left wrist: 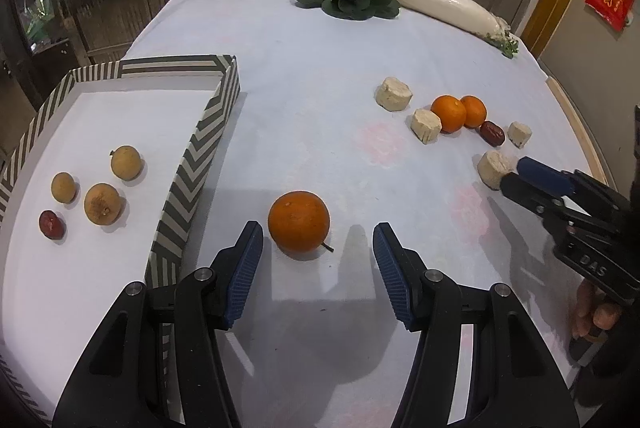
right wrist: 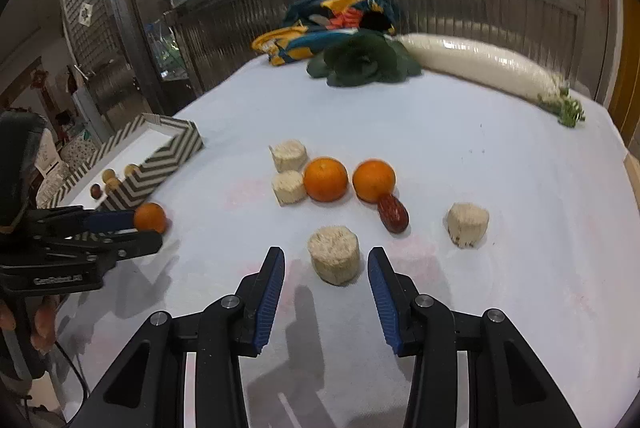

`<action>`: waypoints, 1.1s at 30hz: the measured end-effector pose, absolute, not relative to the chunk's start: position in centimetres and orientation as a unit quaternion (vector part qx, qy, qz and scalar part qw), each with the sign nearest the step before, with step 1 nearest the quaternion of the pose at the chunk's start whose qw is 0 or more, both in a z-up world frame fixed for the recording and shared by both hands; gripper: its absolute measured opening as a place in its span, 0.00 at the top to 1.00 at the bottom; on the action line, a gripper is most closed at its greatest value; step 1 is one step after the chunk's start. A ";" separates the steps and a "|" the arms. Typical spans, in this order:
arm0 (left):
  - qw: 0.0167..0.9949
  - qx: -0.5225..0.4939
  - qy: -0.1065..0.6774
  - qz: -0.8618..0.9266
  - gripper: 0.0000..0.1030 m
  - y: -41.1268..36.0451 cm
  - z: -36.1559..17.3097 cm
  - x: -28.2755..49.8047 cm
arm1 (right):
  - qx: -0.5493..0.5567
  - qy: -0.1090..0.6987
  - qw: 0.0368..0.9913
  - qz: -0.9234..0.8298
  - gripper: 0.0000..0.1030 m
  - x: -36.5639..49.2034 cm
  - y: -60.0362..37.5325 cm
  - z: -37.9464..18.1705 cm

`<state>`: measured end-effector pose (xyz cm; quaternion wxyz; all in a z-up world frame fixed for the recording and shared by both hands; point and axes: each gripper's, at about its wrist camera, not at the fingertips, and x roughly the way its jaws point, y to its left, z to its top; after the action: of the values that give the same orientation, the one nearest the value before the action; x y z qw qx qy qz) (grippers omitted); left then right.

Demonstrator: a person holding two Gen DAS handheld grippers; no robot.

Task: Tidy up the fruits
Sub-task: 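Grasp the white yam chunk with the right tool, then grasp the orange with the left tool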

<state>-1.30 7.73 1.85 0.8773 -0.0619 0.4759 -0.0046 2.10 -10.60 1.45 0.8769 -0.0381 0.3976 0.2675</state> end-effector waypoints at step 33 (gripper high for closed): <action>0.880 -0.072 0.467 -0.053 0.70 6.0 1.3 -2.8 | 0.001 0.411 0.883 0.227 0.72 -1.5 -11.9 1.1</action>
<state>-2.77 5.96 1.28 0.8798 -0.0716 0.4669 -0.0535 -1.47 -11.92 1.07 0.8831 0.0005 0.4107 0.2271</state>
